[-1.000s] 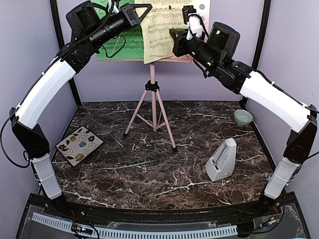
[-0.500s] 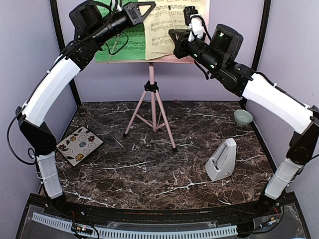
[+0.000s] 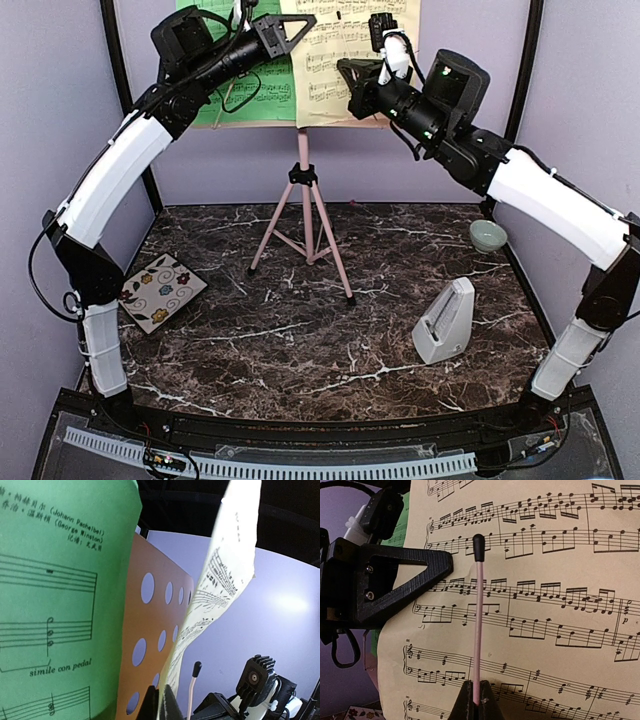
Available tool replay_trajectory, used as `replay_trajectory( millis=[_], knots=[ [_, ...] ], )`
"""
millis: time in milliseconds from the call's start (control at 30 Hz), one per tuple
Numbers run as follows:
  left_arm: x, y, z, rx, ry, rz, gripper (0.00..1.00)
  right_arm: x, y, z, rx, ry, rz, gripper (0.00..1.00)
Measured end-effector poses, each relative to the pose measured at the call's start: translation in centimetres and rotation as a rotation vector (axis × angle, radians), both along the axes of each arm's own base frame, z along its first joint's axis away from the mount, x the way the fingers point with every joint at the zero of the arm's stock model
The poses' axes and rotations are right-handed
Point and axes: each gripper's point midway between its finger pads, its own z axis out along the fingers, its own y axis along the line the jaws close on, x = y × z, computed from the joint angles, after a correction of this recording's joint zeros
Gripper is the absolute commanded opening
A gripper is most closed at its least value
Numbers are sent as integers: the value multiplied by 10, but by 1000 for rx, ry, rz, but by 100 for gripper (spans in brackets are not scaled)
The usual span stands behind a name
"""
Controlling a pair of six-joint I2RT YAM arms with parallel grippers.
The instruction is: Set up the instrument practice props
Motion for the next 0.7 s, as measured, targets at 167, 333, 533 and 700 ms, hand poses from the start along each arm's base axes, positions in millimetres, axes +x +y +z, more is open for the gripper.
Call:
replay_trajectory(
  millis=[167, 333, 533, 700],
  knots=[
    [2, -3, -5, 11, 13, -6, 9, 0, 0, 0, 1, -2, 2, 2],
    [2, -2, -4, 11, 9, -3, 25, 0, 0, -1, 3, -1, 3, 14],
    [1, -1, -1, 5, 5, -1, 40, 0, 1, -1, 16, 0, 7, 23],
    [1, -1, -2, 10, 9, 2, 40, 0, 0, 0, 25, 2, 5, 27]
  ],
)
